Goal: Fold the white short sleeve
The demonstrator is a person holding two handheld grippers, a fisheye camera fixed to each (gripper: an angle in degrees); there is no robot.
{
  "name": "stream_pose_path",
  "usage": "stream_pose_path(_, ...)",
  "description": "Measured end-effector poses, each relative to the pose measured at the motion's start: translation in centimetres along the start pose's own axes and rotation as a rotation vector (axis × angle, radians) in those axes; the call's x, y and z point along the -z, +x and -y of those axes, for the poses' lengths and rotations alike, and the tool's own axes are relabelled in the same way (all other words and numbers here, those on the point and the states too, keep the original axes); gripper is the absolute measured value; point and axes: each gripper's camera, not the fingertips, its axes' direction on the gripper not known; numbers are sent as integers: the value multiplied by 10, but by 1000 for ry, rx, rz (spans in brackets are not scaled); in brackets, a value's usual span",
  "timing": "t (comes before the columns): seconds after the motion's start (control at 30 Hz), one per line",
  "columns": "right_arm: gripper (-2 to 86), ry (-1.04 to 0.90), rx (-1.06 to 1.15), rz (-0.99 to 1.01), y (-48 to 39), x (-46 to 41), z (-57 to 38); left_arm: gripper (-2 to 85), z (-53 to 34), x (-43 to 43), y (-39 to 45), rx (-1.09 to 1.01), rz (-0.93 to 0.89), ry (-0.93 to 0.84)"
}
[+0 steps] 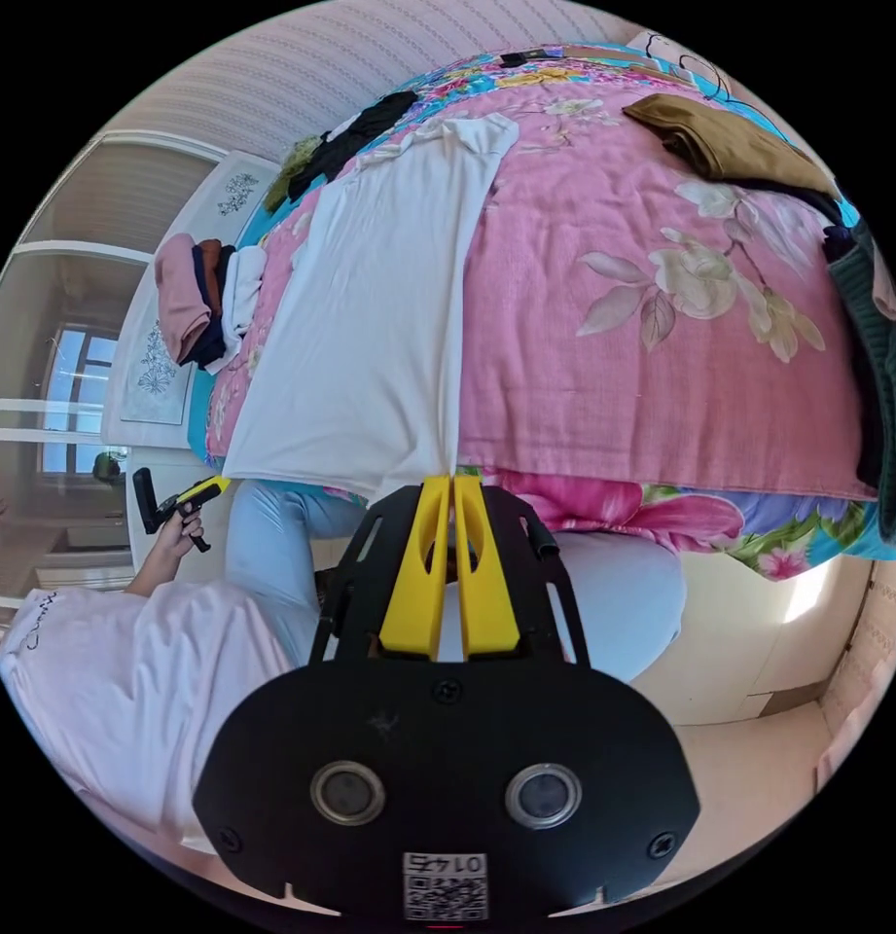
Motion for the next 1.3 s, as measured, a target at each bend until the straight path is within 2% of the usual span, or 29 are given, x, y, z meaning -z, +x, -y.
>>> stream_pose_path(0.2, -2, -148, 14, -35, 8, -36, 2, -10, -13, -26, 1, -40, 50, -93)
stream_pose_path(0.33, -1, -173, 19, -61, 4, -55, 9, -9, -8, -48, 1, -25, 66, -98)
stream_pose_path(0.53, -1, -181, -20, -106, -1, -85, 26, -7, 1, -63, -6, 2, -87, -26)
stream_pose_path(0.67, 0, -182, -11, -152, -7, -95, 28, -8, -14, -62, -2, -36, -18, 14)
stream_pose_path(0.87, 0, -148, -62, -140, -5, -98, 26, -8, -41, -67, -14, 58, 54, 21)
stream_pose_path(1.07, -4, -155, -120, -210, -2, -105, 18, -8, -63, -63, -8, 127, 31, 158)
stream_pose_path(1.3, 9, -10, -71, -103, -7, -91, 6, -9, -55, -60, 34, 7, 75, 304)
